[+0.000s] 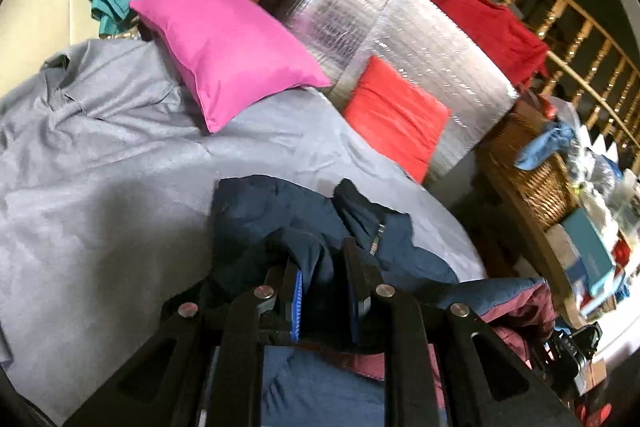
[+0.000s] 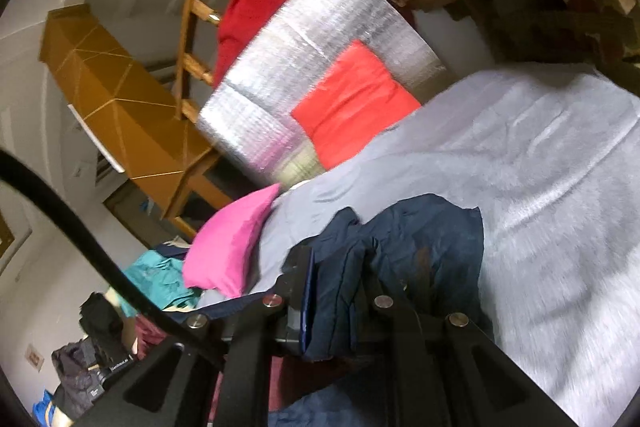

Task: Fold large clothes
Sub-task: 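Lower the folded hem onto the jacket with both tools and release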

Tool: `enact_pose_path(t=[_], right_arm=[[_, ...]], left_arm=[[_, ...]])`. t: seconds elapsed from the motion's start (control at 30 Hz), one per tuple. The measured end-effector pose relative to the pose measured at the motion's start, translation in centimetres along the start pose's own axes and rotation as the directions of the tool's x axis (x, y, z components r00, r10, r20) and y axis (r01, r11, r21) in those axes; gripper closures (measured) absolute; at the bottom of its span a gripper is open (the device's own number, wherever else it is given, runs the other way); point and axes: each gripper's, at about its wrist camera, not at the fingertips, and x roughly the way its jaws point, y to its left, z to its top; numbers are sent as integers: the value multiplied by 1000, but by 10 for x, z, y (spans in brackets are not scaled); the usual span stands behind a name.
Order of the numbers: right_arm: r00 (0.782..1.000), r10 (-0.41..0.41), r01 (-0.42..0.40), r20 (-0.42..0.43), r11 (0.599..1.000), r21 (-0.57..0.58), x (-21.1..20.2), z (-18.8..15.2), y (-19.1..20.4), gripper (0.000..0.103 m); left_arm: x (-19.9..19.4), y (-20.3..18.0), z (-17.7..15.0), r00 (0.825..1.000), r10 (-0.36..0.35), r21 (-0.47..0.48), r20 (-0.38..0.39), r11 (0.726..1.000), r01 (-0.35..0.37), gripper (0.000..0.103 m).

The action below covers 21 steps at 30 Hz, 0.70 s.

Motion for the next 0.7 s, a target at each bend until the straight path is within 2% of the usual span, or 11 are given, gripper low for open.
enact_pose_path(t=[0.13,0.3,0.47,0.7], right_arm=[[999,-36,36,-23,999,14,39,11,-10,89],[998,-65,66,-26,998,11,85,29,-21,89],[994,-109,109,-24,994,-13,122,42,-28,89],[988,-150,150,-34,989,-15,158,51,-41,89]], left_arm=[[39,4,9,999,36,-27,-15,999,-36,85],[77,10,26,999,30,-66,-12,997,-31,85],[113,5,40,997,70,-22,-18,997,-70,84],[151,9,55,996,85,-14,-39,996,-86,84]])
